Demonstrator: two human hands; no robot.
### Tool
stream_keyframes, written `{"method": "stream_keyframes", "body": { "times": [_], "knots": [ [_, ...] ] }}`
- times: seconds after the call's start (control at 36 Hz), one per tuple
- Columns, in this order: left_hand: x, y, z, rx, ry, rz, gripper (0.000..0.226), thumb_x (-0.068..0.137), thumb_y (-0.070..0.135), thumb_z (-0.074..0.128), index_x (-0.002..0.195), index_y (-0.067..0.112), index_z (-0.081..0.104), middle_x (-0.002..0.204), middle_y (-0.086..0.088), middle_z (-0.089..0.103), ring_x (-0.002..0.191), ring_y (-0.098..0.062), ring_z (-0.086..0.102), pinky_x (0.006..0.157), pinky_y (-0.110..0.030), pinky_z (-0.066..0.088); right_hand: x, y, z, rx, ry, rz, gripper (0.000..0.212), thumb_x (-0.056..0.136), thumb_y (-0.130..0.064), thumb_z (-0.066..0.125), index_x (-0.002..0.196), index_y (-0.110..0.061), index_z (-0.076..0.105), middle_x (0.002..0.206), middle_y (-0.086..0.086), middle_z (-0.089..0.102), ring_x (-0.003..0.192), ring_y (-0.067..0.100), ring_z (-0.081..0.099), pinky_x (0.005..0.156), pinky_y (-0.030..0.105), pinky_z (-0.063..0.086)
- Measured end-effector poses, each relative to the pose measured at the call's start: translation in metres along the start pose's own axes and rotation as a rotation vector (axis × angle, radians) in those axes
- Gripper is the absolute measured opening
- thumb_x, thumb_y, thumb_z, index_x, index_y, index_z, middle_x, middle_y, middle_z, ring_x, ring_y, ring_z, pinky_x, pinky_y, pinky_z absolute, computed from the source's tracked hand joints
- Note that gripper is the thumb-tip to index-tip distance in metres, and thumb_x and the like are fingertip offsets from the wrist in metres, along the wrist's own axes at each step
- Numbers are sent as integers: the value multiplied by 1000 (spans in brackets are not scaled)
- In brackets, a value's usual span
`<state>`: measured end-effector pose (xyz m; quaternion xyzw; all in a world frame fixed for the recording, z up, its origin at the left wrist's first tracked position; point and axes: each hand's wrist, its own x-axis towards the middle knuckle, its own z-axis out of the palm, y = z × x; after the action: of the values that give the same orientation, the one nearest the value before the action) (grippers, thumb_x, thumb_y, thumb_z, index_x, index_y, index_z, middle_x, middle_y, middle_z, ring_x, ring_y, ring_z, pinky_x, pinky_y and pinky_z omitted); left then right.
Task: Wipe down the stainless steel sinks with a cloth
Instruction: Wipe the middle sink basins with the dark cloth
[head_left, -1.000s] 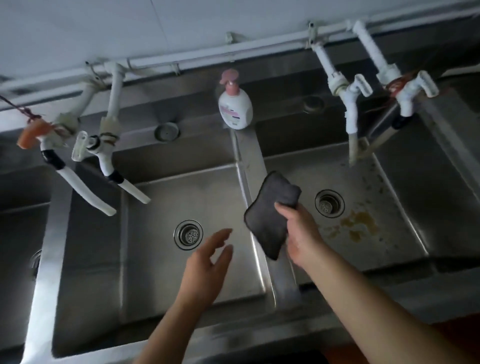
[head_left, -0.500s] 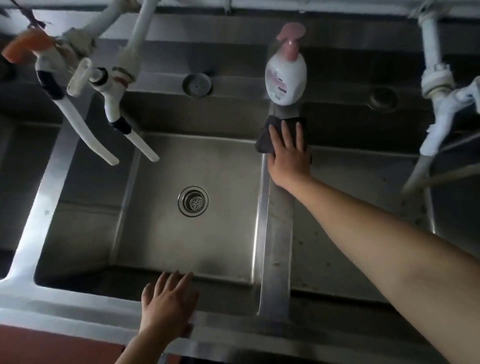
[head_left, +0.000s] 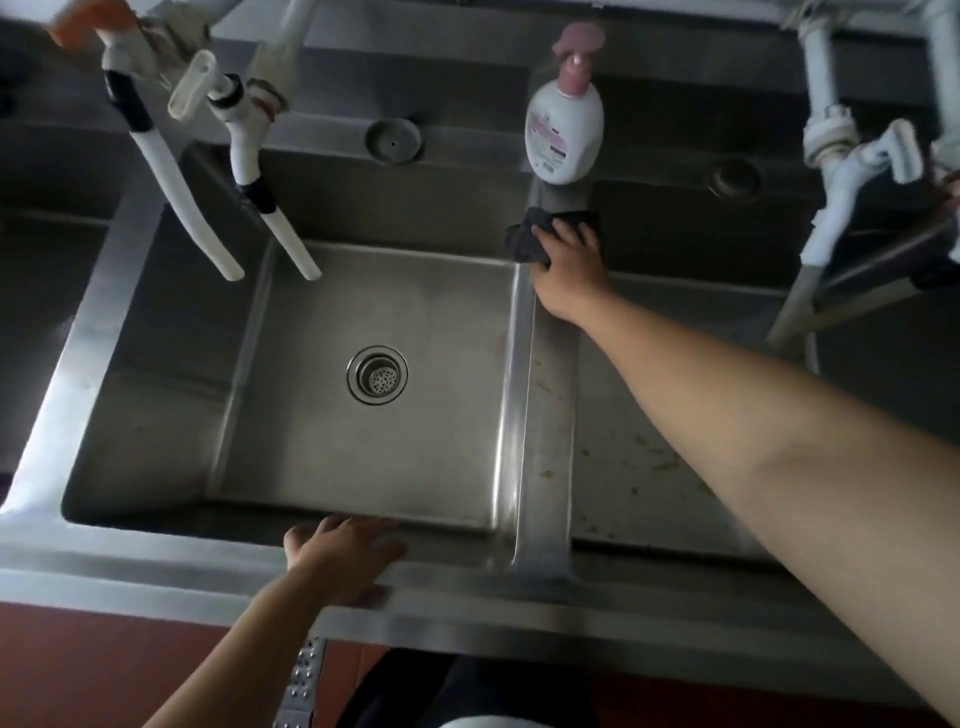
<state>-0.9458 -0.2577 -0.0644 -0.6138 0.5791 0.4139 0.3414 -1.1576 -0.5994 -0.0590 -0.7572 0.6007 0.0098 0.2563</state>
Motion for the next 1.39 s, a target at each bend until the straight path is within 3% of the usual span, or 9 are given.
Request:
{"method": "stream_keyframes", "body": {
  "times": [0.08, 0.19, 0.31, 0.53, 0.64, 0.75, 0.92, 1.17, 1.39],
  "knots": [
    [-5, -2, -4, -29, 14, 41, 53, 94, 67, 43, 144, 61, 26, 161, 26, 15, 149, -18, 21, 115, -55, 26, -55, 6, 21, -13, 15, -54, 53, 103, -31, 41, 155, -27, 34, 166, -1, 19, 151, 32, 10, 123, 41, 13],
    [-11, 1, 2, -285, 180, -56, 47, 88, 79, 35, 133, 65, 43, 148, 22, 46, 142, -15, 34, 114, -48, 22, -156, 6, 57, 13, -9, -57, 54, 101, -35, 45, 154, -32, 34, 166, -4, 20, 152, 27, 8, 121, 46, 21],
    [-12, -1, 9, -232, 169, -20, 37, 94, 72, 29, 129, 69, 41, 147, 25, 47, 139, -18, 40, 114, -54, 17, -253, 0, 85, 23, -37, -50, 55, 100, -31, 50, 153, -30, 37, 165, -3, 22, 152, 29, 9, 124, 45, 17],
    [-19, 2, 15, -202, 216, -11, 64, 88, 82, 16, 118, 50, 62, 117, 10, 66, 129, -23, 48, 112, -56, 19, -348, -11, 101, -83, -151, -7, 54, 94, -34, 54, 147, -38, 46, 161, -11, 30, 148, 21, 18, 118, 48, 23],
    [-24, 0, 19, -226, 278, -1, 58, 90, 79, 22, 130, 52, 54, 135, 8, 60, 137, -25, 40, 111, -52, 21, -350, -12, 92, -64, -236, -19, 51, 94, -31, 54, 145, -37, 48, 160, -12, 31, 149, 16, 16, 121, 48, 17],
    [-35, -2, 33, -230, 468, -11, 61, 94, 68, 37, 150, 45, 31, 158, 0, 35, 147, -28, 24, 117, -50, 16, -350, -4, 82, -60, -331, -78, 53, 95, -27, 54, 147, -36, 46, 161, -12, 31, 151, 10, 12, 123, 47, 10],
    [-65, -2, 83, -336, 651, -70, 63, 96, 57, 41, 154, 47, 16, 167, -2, 8, 153, -27, 1, 122, -52, 0, -359, 10, 86, -161, -427, -248, 61, 95, -28, 49, 150, -50, 32, 165, -19, 13, 153, 7, -5, 118, 62, -2],
    [-82, 47, 121, -549, 702, -297, 55, 101, 52, 35, 154, 47, 20, 168, -2, 2, 154, -25, -8, 122, -48, -6, -346, -19, 111, -99, -437, -393, 58, 99, -30, 43, 152, -48, 27, 166, -17, 8, 154, 10, -4, 115, 62, -10],
    [-78, 118, 113, -568, 694, -309, 58, 102, 45, 41, 155, 46, 18, 168, -2, 4, 154, -25, -4, 123, -48, -2, -359, 68, 92, 8, -421, -530, 62, 91, -22, 54, 146, -47, 41, 162, -19, 25, 152, 3, 5, 117, 51, -11]
  ]
}}
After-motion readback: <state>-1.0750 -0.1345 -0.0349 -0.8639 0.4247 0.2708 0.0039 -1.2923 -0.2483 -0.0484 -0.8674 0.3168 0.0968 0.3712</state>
